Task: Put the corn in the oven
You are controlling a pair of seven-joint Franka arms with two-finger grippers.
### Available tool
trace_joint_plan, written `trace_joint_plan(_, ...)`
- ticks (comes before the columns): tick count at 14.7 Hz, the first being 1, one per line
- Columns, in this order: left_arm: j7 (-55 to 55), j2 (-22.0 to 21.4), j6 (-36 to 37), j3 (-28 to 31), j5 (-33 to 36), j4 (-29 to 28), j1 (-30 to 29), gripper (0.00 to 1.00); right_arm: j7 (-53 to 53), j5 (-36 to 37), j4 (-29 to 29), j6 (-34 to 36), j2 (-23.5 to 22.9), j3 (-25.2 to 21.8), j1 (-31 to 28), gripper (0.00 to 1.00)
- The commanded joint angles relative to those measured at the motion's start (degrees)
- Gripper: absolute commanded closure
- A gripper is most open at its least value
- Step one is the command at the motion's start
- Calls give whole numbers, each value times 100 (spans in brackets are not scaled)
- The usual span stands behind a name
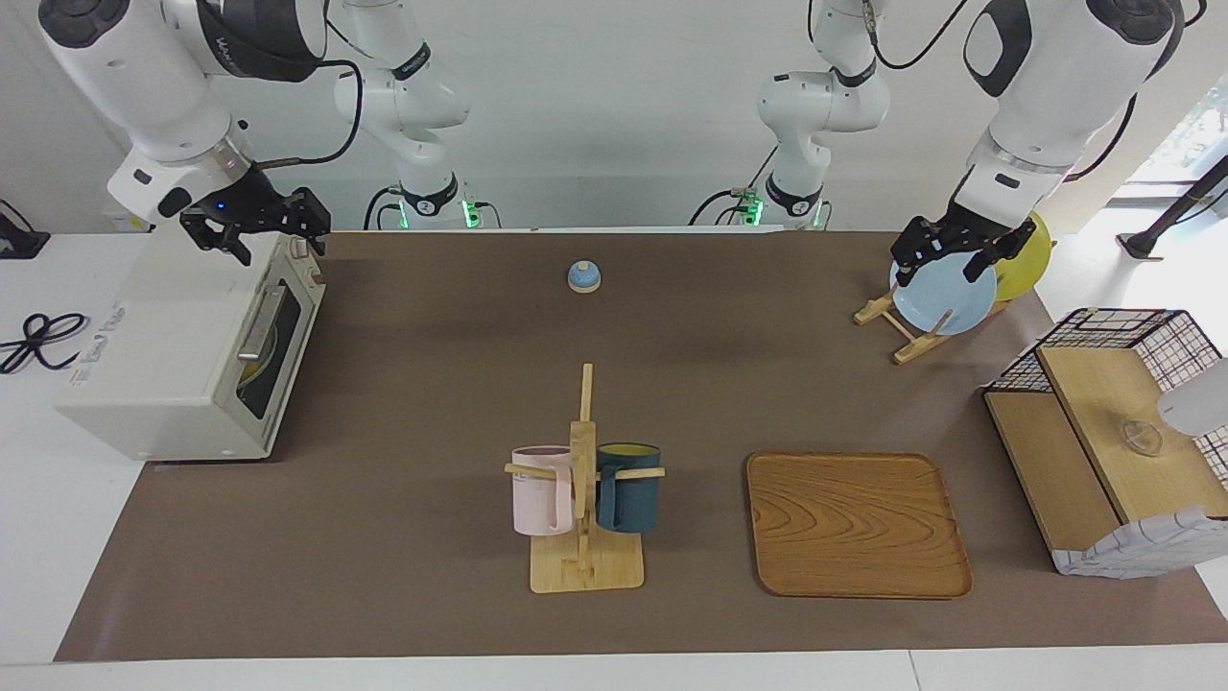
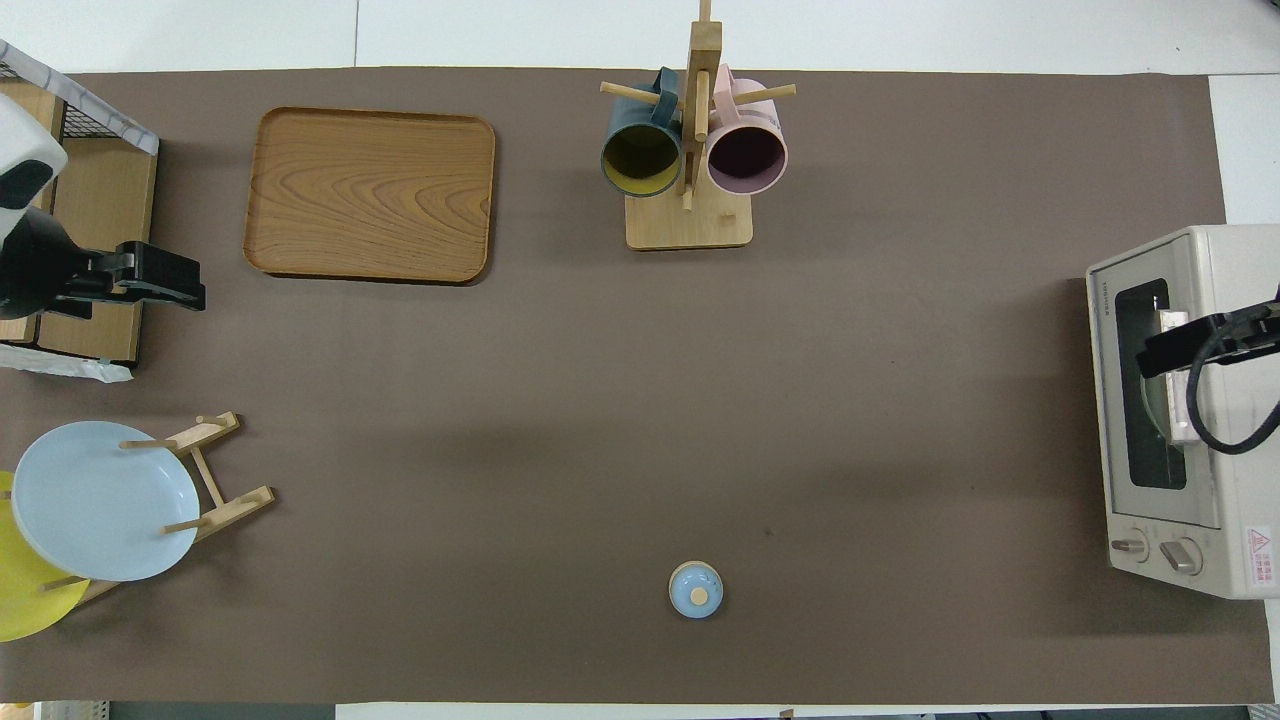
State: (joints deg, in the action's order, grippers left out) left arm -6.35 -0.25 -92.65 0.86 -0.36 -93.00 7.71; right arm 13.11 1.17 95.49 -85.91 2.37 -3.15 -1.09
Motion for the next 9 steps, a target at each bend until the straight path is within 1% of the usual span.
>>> trace_joint_plan(1, 11, -133, 27, -51, 107, -130, -77, 0, -81, -134, -163, 40, -70, 34, -23, 0)
trace_joint_plan(9, 2, -133, 27, -51, 107, -130, -77, 0, -116, -134, -154, -118, -70, 34, -49, 0)
